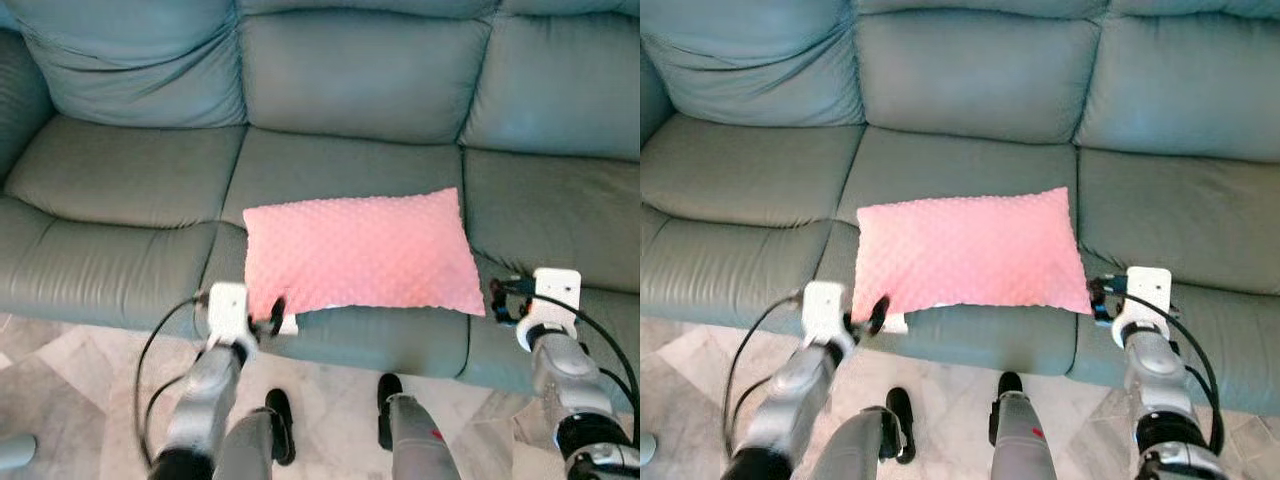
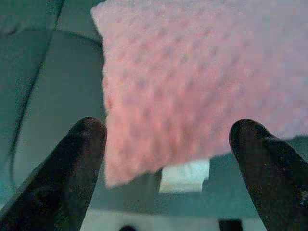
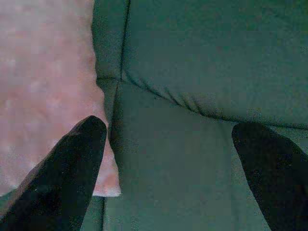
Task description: Move the pillow to the sofa
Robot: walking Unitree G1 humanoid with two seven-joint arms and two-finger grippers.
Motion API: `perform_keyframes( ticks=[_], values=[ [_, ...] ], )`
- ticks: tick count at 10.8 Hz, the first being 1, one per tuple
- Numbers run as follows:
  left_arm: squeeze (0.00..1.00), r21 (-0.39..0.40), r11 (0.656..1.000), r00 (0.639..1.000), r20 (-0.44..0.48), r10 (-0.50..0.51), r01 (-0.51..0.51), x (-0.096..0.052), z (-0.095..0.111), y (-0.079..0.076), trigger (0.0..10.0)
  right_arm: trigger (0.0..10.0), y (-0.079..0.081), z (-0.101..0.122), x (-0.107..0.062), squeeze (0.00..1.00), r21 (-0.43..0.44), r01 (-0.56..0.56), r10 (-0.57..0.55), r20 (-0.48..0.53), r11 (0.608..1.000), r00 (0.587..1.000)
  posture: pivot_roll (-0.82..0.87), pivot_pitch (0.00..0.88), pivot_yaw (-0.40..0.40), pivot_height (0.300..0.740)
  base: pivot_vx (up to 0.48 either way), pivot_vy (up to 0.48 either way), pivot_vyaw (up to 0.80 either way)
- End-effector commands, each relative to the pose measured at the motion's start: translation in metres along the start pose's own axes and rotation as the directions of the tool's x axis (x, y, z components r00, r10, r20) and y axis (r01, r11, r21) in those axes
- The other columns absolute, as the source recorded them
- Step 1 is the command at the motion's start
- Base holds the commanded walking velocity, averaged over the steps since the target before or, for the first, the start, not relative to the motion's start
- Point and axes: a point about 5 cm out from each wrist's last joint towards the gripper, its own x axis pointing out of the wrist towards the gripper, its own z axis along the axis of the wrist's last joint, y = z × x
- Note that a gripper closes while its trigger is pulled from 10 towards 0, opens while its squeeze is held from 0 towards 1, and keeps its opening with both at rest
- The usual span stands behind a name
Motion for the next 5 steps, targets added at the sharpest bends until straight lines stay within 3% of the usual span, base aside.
perform_keyframes(
  ticks=[1, 2, 5],
  values=[
    [0.55, 0.004, 1.0, 0.999, -0.048, -0.001, 0.002, -0.008, -0.009, 0.004, 10.0, 10.0, -0.003, -0.016, -0.005, 0.0, -0.014, 0.009, -0.01, -0.058, 1.0, 0.998, -0.13, 0.388, 0.097, 0.74, 0.0, 0.0, 0.0],
    [0.0, 0.005, 1.0, 0.998, -0.059, 0.007, -0.007, -0.014, -0.009, 0.005, 10.0, 10.0, -0.001, -0.017, -0.005, 0.0, -0.011, 0.007, -0.007, -0.066, 1.0, 0.998, -0.11, 0.393, 0.1, 0.74, 0.0, 0.0, 0.0],
    [0.0, -0.015, 1.0, 0.998, -0.066, 0.0, -0.001, -0.036, 0.003, 0.006, 10.0, 10.0, 0.0, -0.016, 0.0, 0.0, -0.021, 0.025, -0.027, -0.102, 0.999, 0.994, -0.06, 0.4, 0.108, 0.74, 0.0, 0.0, 0.0]
  ],
)
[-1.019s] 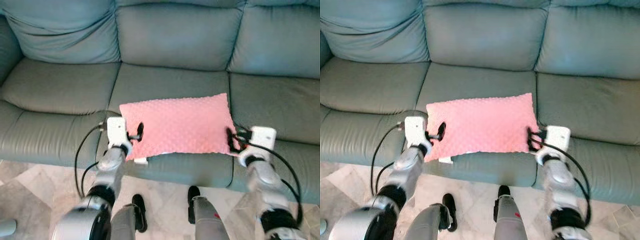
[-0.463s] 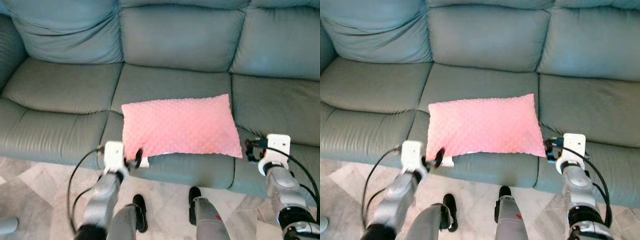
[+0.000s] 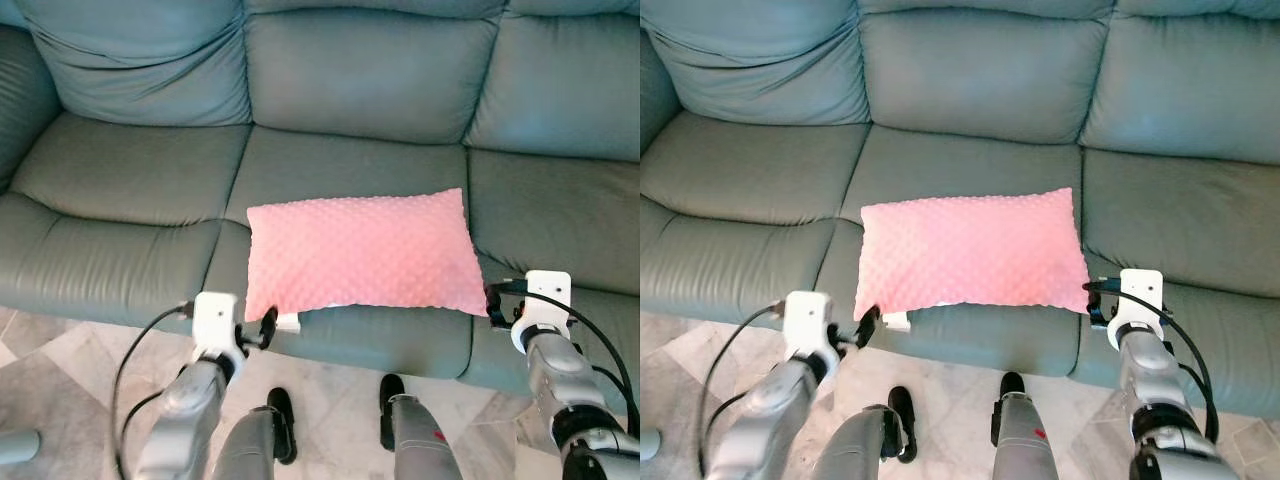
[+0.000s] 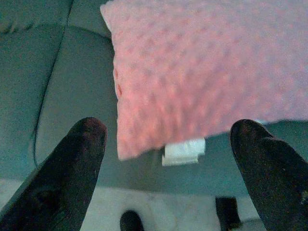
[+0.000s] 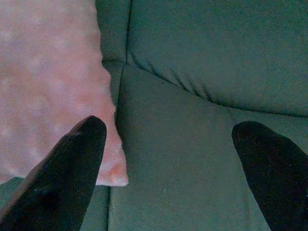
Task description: Move the pillow to the sofa
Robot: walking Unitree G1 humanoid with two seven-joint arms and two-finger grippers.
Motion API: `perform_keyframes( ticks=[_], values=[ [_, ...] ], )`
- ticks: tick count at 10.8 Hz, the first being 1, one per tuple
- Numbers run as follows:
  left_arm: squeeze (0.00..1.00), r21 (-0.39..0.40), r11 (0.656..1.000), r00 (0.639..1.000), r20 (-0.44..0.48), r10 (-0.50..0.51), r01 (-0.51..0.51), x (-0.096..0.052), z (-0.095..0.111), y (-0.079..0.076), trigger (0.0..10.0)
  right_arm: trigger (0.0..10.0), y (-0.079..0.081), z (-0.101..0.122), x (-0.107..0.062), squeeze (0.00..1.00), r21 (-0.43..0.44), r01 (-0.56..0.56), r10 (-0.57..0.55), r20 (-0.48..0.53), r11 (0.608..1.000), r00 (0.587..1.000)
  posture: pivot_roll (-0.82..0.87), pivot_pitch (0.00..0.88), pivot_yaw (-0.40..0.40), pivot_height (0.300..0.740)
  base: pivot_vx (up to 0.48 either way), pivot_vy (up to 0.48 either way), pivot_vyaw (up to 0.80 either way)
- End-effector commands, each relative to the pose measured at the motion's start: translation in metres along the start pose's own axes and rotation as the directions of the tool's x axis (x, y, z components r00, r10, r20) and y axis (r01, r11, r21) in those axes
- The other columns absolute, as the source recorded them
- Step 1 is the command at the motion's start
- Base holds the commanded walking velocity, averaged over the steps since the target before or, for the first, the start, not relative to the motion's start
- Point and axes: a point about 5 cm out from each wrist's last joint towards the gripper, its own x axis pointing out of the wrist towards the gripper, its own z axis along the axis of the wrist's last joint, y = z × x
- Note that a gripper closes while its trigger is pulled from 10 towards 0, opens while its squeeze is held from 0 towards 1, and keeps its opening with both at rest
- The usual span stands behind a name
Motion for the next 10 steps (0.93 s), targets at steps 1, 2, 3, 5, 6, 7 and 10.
perform_keyframes(
  ticks=[1, 2, 3, 5, 6, 7, 10],
  values=[
    [0.0, -0.003, 1.0, 0.999, -0.047, 0.012, -0.012, -0.01, -0.006, 0.006, 10.0, 10.0, -0.004, -0.011, -0.003, 0.0, -0.018, 0.024, -0.024, -0.047, 1.0, 0.999, -0.03, 0.405, 0.113, 0.74, 0.0, 0.0, 0.0],
    [0.0, -0.01, 1.0, 0.998, -0.058, 0.023, -0.024, -0.02, -0.004, 0.009, 10.0, 10.0, -0.006, -0.009, -0.002, 0.0, -0.039, 0.053, -0.055, -0.05, 0.998, 0.997, -0.02, 0.408, 0.115, 0.74, 0.0, 0.0, 0.0],
    [0.0, -0.006, 0.999, 0.997, -0.07, 0.043, -0.044, -0.025, -0.003, 0.013, 10.0, 10.0, -0.003, -0.01, -0.001, 0.0, -0.029, 0.048, -0.05, -0.062, 0.998, 0.997, -0.01, 0.412, 0.118, 0.74, 0.0, 0.0, 0.0],
    [0.0, -0.002, 0.998, 0.995, -0.08, 0.055, -0.055, -0.029, 0.001, 0.013, 10.0, 10.0, 0.004, -0.017, -0.002, 0.0, 0.045, 0.039, -0.033, -0.114, 0.998, 0.993, 0.03, 0.41, 0.125, 0.74, 0.0, 0.0, 0.0],
    [0.0, -0.004, 0.999, 0.997, -0.069, 0.045, -0.045, -0.032, 0.007, 0.011, 10.0, 10.0, 0.008, -0.015, 0.0, 0.0, 0.141, 0.032, -0.015, -0.124, 0.989, 0.992, 0.04, 0.41, 0.127, 0.74, 0.0, 0.0, 0.0],
    [0.0, -0.015, 0.999, 0.997, -0.059, 0.039, -0.04, -0.034, 0.01, 0.012, 10.0, 10.0, 0.012, -0.011, 0.002, 0.0, 0.17, 0.024, -0.004, -0.115, 0.985, 0.993, 0.05, 0.411, 0.13, 0.74, 0.0, 0.0, 0.0],
    [0.0, -0.015, 0.999, 0.996, -0.079, 0.043, -0.044, -0.04, 0.011, 0.012, 10.0, 10.0, 0.025, -0.006, 0.004, 0.0, 0.143, -0.011, 0.027, -0.112, 0.99, 0.993, 0.06, 0.414, 0.134, 0.74, 0.0, 0.0, 0.0]
  ],
)
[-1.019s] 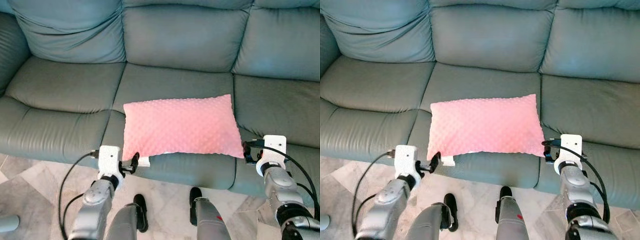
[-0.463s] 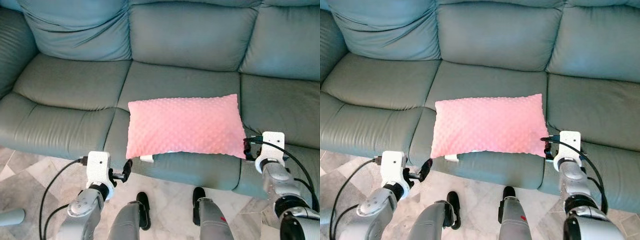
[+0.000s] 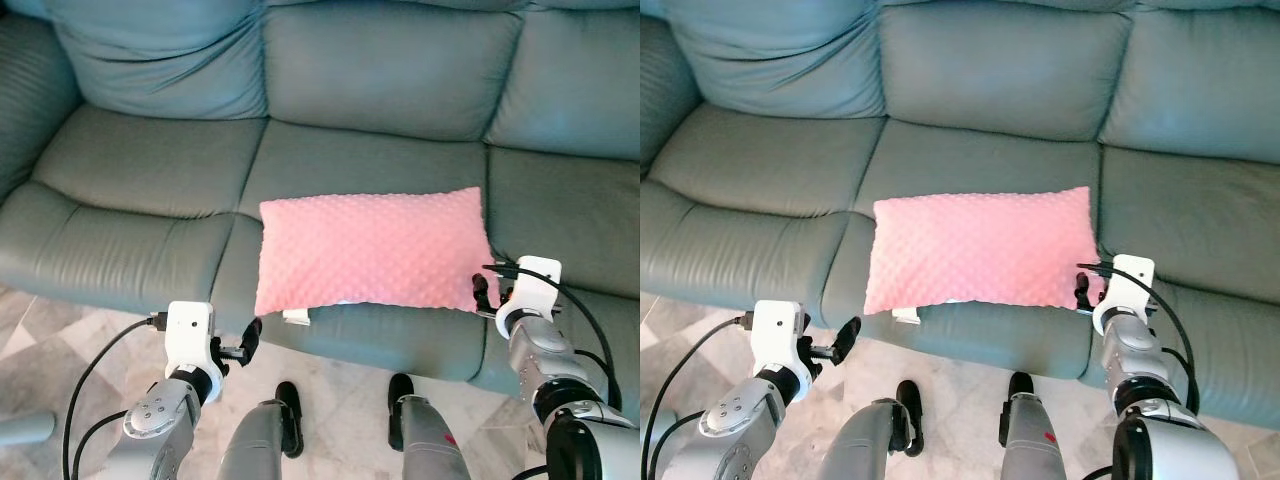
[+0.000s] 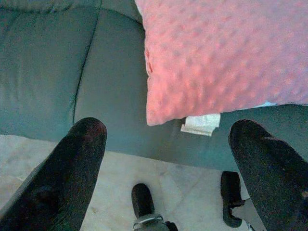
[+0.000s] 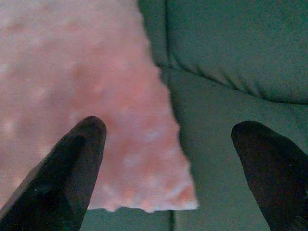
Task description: Move the pillow to the sofa
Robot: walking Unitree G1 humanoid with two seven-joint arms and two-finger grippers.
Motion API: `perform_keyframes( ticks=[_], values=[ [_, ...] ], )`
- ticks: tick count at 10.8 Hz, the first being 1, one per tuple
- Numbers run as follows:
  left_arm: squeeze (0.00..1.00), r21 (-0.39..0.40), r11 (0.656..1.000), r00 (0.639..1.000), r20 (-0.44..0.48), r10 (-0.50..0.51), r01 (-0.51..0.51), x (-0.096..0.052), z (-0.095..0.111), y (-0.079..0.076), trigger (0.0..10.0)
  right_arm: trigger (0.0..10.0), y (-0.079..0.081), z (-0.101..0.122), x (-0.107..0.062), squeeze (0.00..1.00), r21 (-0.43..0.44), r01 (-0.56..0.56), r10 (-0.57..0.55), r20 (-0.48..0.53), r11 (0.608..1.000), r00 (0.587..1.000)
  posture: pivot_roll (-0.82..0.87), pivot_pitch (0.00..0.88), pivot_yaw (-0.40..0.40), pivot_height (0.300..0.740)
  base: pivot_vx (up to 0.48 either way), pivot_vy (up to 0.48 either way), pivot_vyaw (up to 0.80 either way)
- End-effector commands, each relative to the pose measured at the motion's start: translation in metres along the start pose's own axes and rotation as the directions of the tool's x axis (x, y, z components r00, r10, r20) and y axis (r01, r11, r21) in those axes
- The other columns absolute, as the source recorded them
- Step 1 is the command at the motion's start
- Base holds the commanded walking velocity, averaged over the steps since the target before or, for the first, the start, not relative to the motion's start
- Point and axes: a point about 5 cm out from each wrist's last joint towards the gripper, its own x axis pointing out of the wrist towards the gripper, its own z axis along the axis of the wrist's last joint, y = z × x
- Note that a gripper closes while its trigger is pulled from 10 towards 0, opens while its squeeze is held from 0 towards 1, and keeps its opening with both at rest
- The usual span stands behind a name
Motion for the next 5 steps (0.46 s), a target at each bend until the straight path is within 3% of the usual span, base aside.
perform_keyframes(
  ticks=[1, 5],
  values=[
    [0.0, -0.008, 1.0, 0.999, -0.032, 0.02, -0.021, -0.006, -0.004, 0.003, 10.0, 10.0, 0.003, -0.02, -0.004, 0.0, -0.008, -0.002, 0.002, -0.091, 1.0, 0.996, 0.07, 0.415, 0.136, 0.74, 0.0, 0.0, 0.0],
    [0.0, -0.006, 1.0, 0.999, -0.049, 0.01, -0.01, -0.005, -0.003, 0.001, 10.0, 10.0, 0.022, -0.03, -0.005, 0.0, 0.159, -0.055, 0.08, -0.156, 0.986, 0.985, 0.08, 0.412, 0.137, 0.74, 0.0, 0.0, 0.0]
  ],
)
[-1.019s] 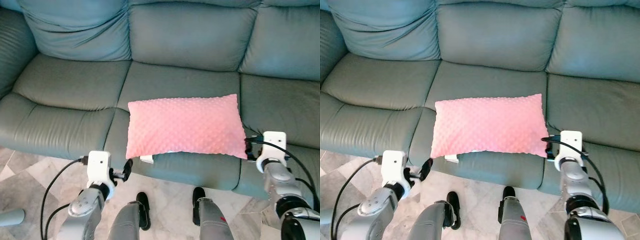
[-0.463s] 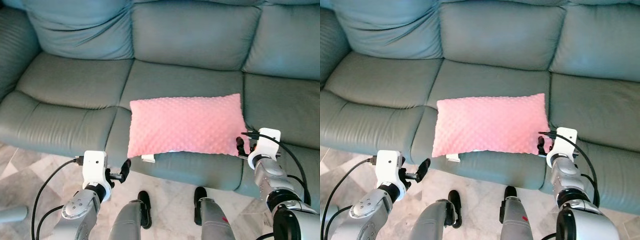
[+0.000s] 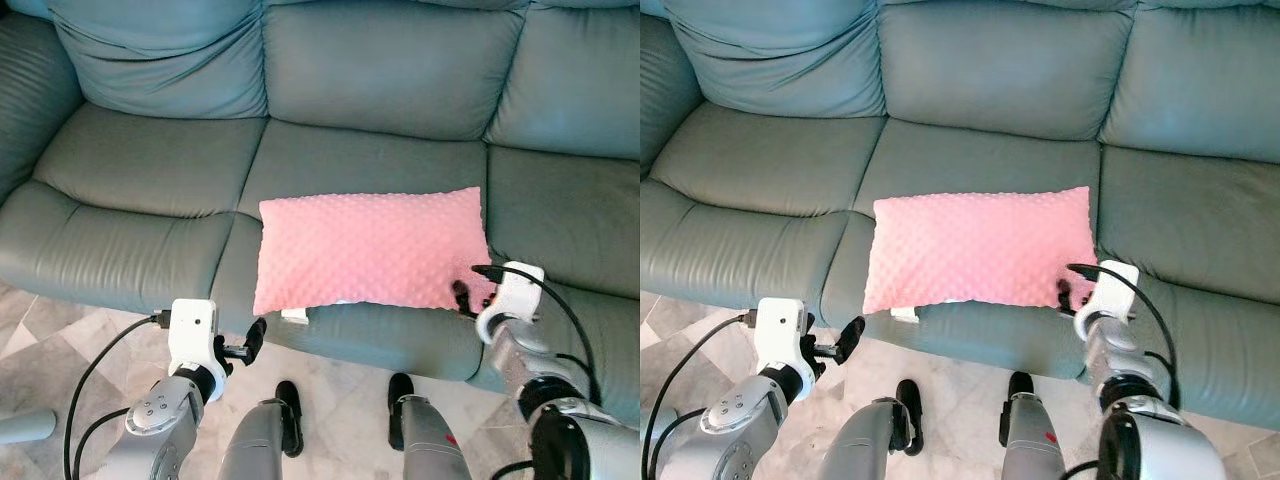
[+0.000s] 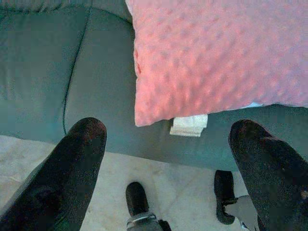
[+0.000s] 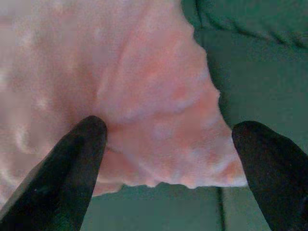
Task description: Move the pillow to the sofa
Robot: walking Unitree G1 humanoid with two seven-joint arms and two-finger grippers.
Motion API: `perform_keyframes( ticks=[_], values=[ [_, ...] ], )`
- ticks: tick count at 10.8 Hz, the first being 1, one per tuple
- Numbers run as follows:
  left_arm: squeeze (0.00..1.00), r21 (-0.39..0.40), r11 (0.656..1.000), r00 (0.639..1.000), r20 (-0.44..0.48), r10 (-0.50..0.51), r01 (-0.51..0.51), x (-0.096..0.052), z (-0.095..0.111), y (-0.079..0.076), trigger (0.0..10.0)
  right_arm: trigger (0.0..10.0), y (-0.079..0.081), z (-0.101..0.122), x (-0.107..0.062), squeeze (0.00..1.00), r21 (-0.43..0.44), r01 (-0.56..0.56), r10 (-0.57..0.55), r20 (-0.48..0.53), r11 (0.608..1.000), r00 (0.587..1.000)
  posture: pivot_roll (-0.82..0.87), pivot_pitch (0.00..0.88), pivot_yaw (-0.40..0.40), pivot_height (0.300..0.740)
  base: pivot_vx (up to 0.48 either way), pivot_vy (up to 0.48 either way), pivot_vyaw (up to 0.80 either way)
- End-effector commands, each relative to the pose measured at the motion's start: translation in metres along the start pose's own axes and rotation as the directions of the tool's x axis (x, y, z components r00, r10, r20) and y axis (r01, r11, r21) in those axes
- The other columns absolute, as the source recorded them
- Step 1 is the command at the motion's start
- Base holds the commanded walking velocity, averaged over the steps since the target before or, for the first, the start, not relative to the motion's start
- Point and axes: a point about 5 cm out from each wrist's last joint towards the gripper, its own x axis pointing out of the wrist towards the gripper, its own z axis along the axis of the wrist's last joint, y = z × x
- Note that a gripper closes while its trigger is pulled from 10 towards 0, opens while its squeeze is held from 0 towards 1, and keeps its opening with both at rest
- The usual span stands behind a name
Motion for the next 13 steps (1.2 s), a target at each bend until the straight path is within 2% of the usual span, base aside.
perform_keyframes(
  ticks=[1, 6, 7, 8, 9, 11, 12, 13],
  values=[
    [0.0, 0.002, 1.0, 0.999, -0.043, 0.031, -0.031, -0.005, -0.008, 0.006, 10.0, 10.0, 0.001, -0.019, -0.003, 0.0, 0.039, -0.005, 0.008, -0.075, 0.999, 0.997, 0.07, 0.412, 0.135, 0.74, 0.0, 0.0, 0.0],
    [0.0, 0.001, 0.999, 0.998, -0.046, 0.034, -0.034, -0.001, -0.008, 0.003, 10.0, 10.0, 0.021, -0.023, -0.003, 0.0, 0.149, -0.1, 0.111, -0.073, 0.984, 0.991, 0.07, 0.414, 0.132, 0.74, 0.0, 0.0, 0.0],
    [0.0, 0.001, 0.999, 0.998, -0.046, 0.034, -0.034, -0.001, -0.009, 0.003, 10.0, 10.0, 0.022, -0.024, -0.003, 0.0, 0.138, -0.108, 0.119, -0.077, 0.985, 0.99, 0.07, 0.416, 0.131, 0.74, 0.0, 0.0, 0.0],
    [0.0, 0.0, 0.999, 0.998, -0.047, 0.034, -0.034, -0.001, -0.009, 0.003, 10.0, 10.0, 0.026, -0.024, -0.003, 0.0, 0.176, -0.14, 0.153, -0.066, 0.974, 0.986, 0.07, 0.416, 0.131, 0.74, 0.0, 0.0, 0.0],
    [0.0, 0.0, 0.999, 0.998, -0.048, 0.034, -0.034, -0.001, -0.009, 0.003, 10.0, 10.0, 0.028, -0.025, -0.003, 0.0, 0.172, -0.151, 0.164, -0.065, 0.974, 0.984, 0.07, 0.416, 0.131, 0.74, 0.0, 0.0, 0.0],
    [0.0, -0.002, 1.0, 0.998, -0.05, 0.029, -0.029, 0.001, -0.011, 0.001, 10.0, 10.0, 0.027, -0.03, -0.005, 0.0, 0.142, -0.148, 0.161, -0.085, 0.979, 0.983, 0.06, 0.417, 0.126, 0.74, 0.0, 0.0, 0.0],
    [0.0, -0.002, 1.0, 0.998, -0.05, 0.029, -0.029, 0.003, -0.011, 0.001, 10.0, 10.0, 0.025, -0.033, -0.006, 0.0, 0.093, -0.154, 0.163, -0.094, 0.984, 0.982, 0.05, 0.409, 0.121, 0.74, 0.0, 0.0, 0.0],
    [0.0, 0.002, 0.999, 0.998, -0.049, 0.035, -0.035, 0.004, -0.011, 0.003, 10.0, 10.0, 0.018, -0.031, -0.006, 0.0, -0.075, -0.138, 0.132, -0.08, 0.988, 0.988, 0.04, 0.402, 0.116, 0.74, 0.0, 0.0, 0.0]
  ],
)
